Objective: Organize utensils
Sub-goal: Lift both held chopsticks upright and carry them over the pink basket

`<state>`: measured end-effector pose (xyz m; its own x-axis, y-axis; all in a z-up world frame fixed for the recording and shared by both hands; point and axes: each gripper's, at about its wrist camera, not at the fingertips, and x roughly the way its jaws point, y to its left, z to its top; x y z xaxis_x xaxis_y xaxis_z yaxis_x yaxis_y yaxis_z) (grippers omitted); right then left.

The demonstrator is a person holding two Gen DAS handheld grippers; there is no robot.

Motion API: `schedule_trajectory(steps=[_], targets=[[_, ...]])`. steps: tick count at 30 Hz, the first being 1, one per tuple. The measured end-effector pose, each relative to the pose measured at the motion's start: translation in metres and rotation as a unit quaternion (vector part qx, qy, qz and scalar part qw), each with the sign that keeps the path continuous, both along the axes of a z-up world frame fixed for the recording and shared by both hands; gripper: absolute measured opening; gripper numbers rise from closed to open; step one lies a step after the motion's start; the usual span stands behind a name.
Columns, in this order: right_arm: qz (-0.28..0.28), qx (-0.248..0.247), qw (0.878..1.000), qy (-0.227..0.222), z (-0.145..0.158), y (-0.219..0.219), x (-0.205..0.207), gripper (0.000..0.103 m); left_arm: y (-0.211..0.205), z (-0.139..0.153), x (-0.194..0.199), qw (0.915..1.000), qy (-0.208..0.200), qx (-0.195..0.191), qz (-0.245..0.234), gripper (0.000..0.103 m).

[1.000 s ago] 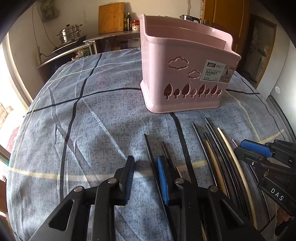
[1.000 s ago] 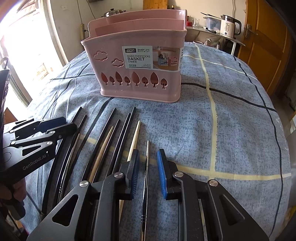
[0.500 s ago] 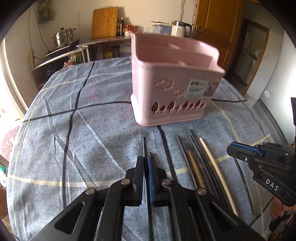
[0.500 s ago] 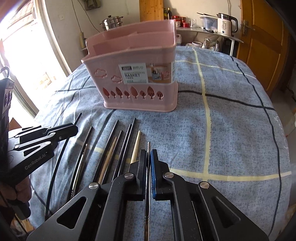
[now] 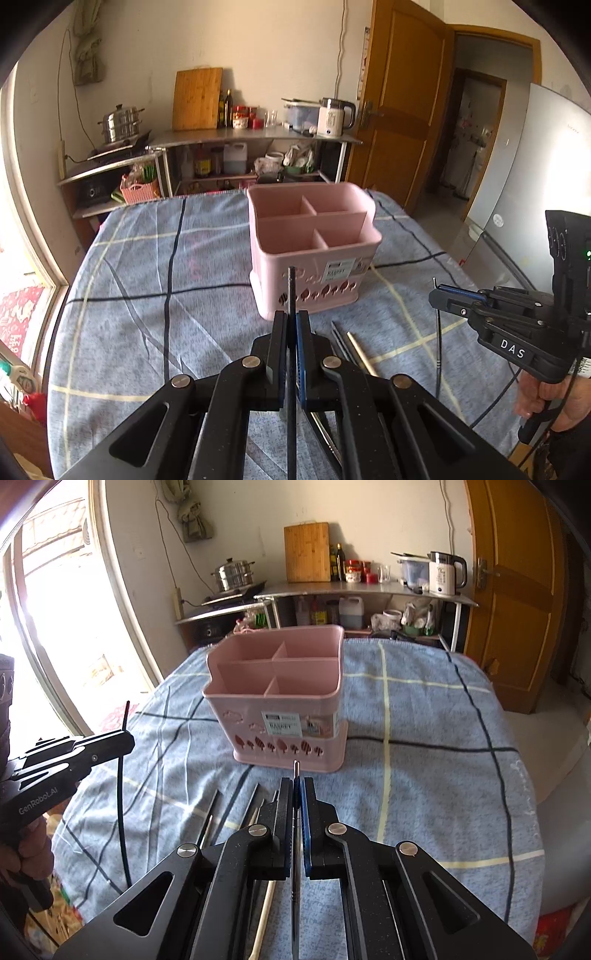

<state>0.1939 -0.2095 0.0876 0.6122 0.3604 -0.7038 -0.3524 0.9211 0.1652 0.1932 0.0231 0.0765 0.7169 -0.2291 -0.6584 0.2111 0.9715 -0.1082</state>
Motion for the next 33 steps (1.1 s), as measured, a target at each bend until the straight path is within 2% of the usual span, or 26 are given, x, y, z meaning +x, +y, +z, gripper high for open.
schedule_trajectory(steps=[18,33], targets=[[0.003,0.017,0.999,-0.050,0.050,-0.010,-0.011,0.004,-0.003,0.058,-0.011,0.9989,-0.040,-0.018,-0.015,0.004],[0.009,0.049,0.996,-0.079,0.091,-0.006,0.015,0.004,-0.002,0.118,0.035,0.9970,-0.062,-0.043,-0.017,0.004]])
